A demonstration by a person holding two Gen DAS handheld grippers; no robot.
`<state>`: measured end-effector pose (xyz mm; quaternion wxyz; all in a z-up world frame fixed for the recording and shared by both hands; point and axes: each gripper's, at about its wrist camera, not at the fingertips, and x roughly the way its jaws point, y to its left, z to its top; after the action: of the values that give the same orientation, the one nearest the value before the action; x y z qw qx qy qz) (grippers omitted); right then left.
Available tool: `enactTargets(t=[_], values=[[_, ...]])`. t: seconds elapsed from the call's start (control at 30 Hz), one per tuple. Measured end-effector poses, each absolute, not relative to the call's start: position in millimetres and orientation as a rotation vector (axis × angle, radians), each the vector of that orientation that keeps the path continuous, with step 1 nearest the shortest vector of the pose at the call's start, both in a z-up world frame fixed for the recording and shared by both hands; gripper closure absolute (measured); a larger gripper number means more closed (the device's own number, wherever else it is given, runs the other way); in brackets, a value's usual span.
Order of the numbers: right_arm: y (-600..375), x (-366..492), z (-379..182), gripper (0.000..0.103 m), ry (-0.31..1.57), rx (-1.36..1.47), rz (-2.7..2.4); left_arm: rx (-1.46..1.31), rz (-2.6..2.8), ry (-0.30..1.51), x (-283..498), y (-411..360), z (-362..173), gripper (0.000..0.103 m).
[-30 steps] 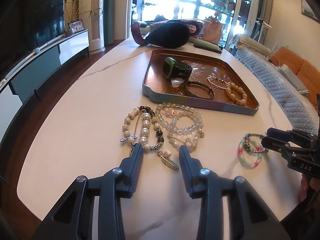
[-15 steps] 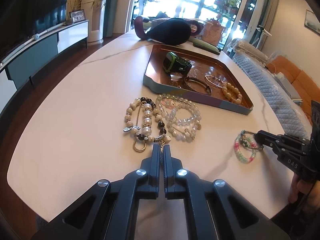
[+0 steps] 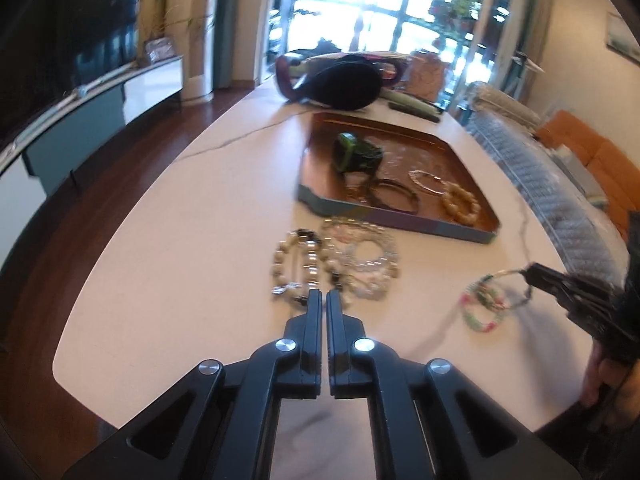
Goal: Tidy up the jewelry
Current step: 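Grasp the pearl-and-black bead bracelet with the left tool while the right tool grasps the multicolour bead bracelet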
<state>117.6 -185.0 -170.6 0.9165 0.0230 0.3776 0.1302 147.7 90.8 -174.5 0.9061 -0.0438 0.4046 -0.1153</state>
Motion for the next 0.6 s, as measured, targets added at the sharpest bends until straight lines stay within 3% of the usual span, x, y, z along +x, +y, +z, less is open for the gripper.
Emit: enactTargets(t=[0.4, 0.5, 0.53, 0.6], values=[[-184.6, 123.4, -173.8, 0.098, 0.786, 0.063, 0.28, -0.055, -0.189, 0.887, 198.4, 98.1, -198.2, 0.091], [-185.5, 125.3, -176.2, 0.098, 0.794, 0.065, 0.281, -0.013, -0.173, 0.878, 201.2, 95.6, -201.5, 0.072], [-185.7, 125.9, -177.5, 0.098, 0.799, 0.066, 0.283, -0.002, -0.151, 0.875, 201.8, 95.1, -202.6, 0.055], [-186.3, 126.2, -179.8, 0.098, 0.805, 0.066, 0.282, 0.024, -0.142, 0.855, 200.7, 93.1, -205.8, 0.05]])
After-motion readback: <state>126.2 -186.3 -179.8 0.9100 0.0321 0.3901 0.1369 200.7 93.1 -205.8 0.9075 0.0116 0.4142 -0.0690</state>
